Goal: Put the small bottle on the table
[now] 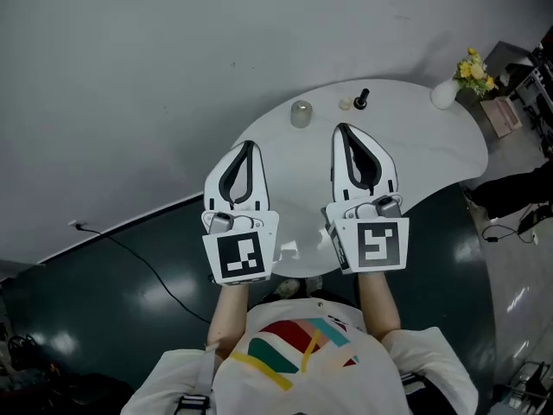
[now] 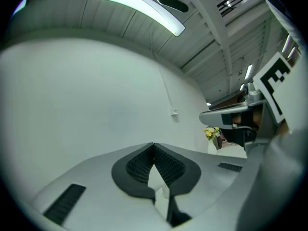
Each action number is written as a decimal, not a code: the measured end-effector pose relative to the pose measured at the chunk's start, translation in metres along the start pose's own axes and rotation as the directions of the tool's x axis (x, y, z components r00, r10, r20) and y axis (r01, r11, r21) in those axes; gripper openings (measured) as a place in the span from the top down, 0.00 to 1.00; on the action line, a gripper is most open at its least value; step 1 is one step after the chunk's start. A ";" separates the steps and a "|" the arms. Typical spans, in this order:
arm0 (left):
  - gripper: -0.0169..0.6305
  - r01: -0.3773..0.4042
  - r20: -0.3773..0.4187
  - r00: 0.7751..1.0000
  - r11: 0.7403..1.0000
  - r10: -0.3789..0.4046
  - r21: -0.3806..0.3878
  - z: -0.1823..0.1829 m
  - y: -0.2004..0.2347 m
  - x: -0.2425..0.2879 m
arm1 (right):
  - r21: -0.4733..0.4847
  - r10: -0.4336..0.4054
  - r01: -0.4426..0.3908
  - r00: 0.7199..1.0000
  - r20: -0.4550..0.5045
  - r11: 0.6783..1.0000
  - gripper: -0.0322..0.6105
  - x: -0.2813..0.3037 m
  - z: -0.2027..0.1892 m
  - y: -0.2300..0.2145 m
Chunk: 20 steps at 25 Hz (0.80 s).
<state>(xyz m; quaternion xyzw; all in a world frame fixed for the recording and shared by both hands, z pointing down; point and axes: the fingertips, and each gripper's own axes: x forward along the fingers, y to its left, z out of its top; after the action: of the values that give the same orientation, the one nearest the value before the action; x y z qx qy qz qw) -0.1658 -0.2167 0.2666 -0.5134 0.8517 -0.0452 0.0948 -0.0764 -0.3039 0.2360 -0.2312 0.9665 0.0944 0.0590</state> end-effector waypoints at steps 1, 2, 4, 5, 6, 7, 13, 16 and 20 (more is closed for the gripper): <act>0.95 0.009 0.009 1.000 1.000 -0.009 -0.006 0.002 -0.004 -0.003 | 0.005 0.006 -0.006 1.000 -0.003 1.000 0.93 -0.011 -0.003 0.003; 0.95 0.018 0.021 1.000 1.000 -0.018 -0.014 0.005 -0.008 -0.006 | 0.015 0.014 -0.013 1.000 -0.006 1.000 0.93 -0.021 -0.007 0.005; 0.95 0.036 0.038 0.999 0.999 -0.035 -0.029 0.008 -0.019 -0.014 | 0.043 0.026 -0.025 0.999 -0.026 0.999 0.93 -0.040 -0.017 0.009; 0.95 0.046 0.041 0.998 0.998 -0.045 -0.034 0.008 -0.025 -0.019 | 0.050 0.029 -0.027 0.999 -0.041 0.998 0.93 -0.048 -0.023 0.011; 0.95 0.056 0.040 0.998 0.998 -0.055 -0.037 0.007 -0.031 -0.023 | 0.051 0.027 -0.025 0.998 -0.053 0.998 0.93 -0.055 -0.028 0.012; 0.95 0.068 0.037 0.997 0.997 -0.066 -0.037 0.006 -0.036 -0.025 | 0.050 0.021 -0.018 0.998 -0.062 0.999 0.93 -0.060 -0.032 0.012; 0.95 0.109 0.046 0.993 0.993 -0.106 -0.053 0.009 -0.055 -0.028 | 0.059 -0.001 0.005 0.998 -0.067 0.998 0.93 -0.076 -0.037 0.006; 0.95 0.118 0.046 0.992 0.992 -0.116 -0.049 0.011 -0.059 -0.029 | 0.064 -0.002 0.006 0.998 -0.064 0.998 0.93 -0.078 -0.035 0.004; 0.95 0.121 0.043 0.992 0.991 -0.119 -0.053 0.011 -0.063 -0.028 | 0.043 0.004 -0.001 0.997 -0.073 0.999 0.93 -0.077 -0.039 0.006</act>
<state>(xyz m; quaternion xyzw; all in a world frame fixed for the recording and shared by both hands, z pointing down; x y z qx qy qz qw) -0.0960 -0.2211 0.2705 -0.5670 0.8180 -0.0170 0.0948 -0.0135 -0.2734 0.2873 -0.2318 0.9702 0.0650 0.0284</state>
